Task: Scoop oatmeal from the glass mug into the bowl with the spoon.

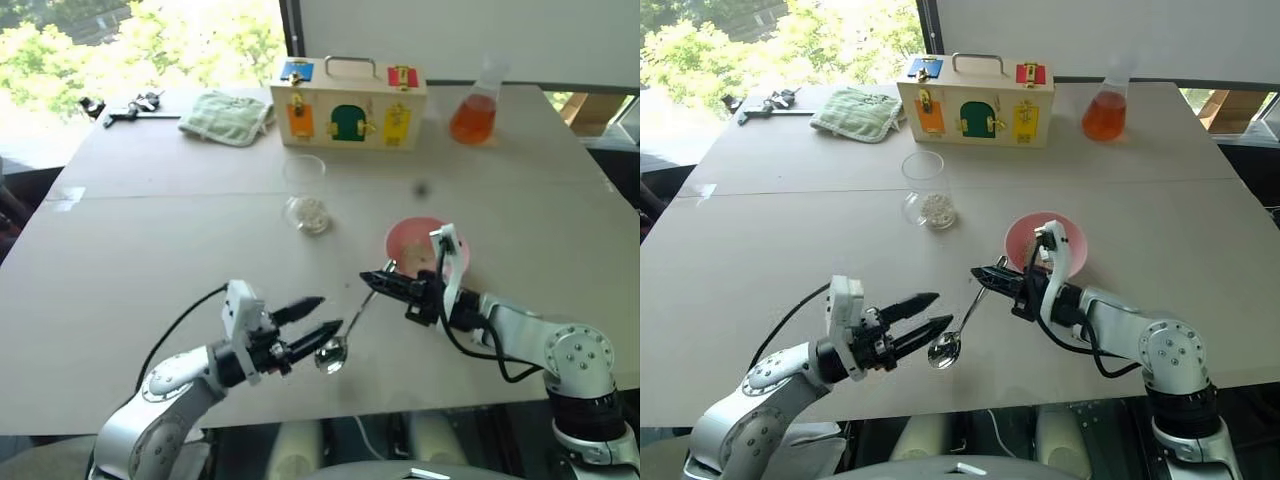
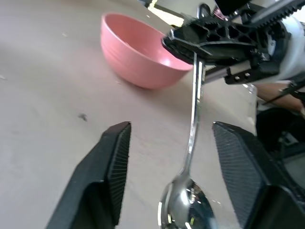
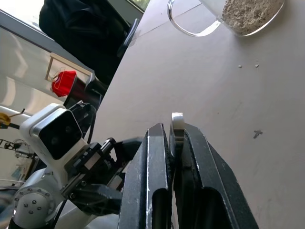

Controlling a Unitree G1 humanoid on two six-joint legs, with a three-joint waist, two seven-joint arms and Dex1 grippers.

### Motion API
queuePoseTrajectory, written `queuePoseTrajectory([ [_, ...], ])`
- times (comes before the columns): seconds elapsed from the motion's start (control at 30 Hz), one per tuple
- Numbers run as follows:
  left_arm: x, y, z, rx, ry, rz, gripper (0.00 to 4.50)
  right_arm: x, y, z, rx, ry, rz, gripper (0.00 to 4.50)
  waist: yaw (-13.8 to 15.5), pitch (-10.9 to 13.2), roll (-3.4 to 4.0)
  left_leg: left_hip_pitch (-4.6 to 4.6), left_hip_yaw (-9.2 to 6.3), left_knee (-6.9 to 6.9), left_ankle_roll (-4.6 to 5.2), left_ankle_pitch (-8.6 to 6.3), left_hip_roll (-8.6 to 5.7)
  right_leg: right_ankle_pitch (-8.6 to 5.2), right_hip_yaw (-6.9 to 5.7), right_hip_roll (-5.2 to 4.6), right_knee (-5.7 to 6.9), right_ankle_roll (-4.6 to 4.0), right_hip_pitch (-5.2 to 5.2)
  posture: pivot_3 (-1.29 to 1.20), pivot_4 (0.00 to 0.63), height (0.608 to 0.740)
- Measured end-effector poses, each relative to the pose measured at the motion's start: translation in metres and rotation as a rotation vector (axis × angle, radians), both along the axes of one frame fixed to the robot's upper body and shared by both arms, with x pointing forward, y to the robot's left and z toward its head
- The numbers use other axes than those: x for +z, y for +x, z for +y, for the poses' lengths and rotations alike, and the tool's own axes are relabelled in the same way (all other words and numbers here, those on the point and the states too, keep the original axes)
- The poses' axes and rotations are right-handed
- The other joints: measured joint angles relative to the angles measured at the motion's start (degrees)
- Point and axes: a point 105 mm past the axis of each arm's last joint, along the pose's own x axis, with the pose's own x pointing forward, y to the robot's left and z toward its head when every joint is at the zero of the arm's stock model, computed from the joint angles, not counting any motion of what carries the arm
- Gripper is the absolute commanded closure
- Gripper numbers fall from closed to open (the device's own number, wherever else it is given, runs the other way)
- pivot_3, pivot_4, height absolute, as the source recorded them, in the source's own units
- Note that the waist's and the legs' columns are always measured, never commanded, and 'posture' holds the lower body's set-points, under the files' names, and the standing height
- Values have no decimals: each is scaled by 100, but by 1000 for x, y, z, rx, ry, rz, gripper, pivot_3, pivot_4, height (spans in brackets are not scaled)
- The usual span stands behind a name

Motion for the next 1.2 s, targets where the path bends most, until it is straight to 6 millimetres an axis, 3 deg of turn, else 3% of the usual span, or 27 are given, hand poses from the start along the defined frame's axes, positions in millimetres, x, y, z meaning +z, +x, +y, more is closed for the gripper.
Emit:
queuePoseTrajectory([
  [0.13, 37, 16, 23, 194, 83, -223, 1234, 4, 4, -6, -31, 3, -8, 4500, 5, 0, -1, -2, 2, 0, 0, 0, -1, 0, 2, -2, -3, 1, 0, 0, 150, 740],
  [0.2, 41, 22, 32, 285, 157, -290, 1234, 8, 6, -7, -43, 17, -13, 4500, 6, 0, -1, -2, 5, 0, 0, 0, -3, 1, 2, -1, -4, 1, 0, 0, 150, 740],
  [0.33, 32, 42, 46, 463, 302, -339, 1234, 10, 8, -7, -58, 27, -13, 4500, 10, 0, -1, -2, 3, 0, 0, 0, -2, 1, 0, 1, -3, 1, 0, 0, 150, 740],
  [0.6, 8, 82, 40, 674, 426, -454, 1234, 13, 9, -1, -55, 52, -11, 4500, 50, 0, -3, -9, 3, -1, 0, 0, 0, 2, -5, -2, -5, 2, -3, 0, 150, 740],
  [0.8, 7, 98, 32, 702, 431, -512, 1234, 12, 10, -2, -70, 53, -6, 4500, 45, 0, -3, -30, -1, 1, 0, 0, 1, 2, -12, -3, -5, 3, -19, 0, 150, 740],
  [1.2, 12, 126, 50, 826, 414, -529, 1234, 9, 10, -5, -87, 43, -1, 4500, 52, 0, -3, -69, -31, 23, 0, 1, 0, 3, -46, -6, -5, 5, -33, 0, 150, 740],
])
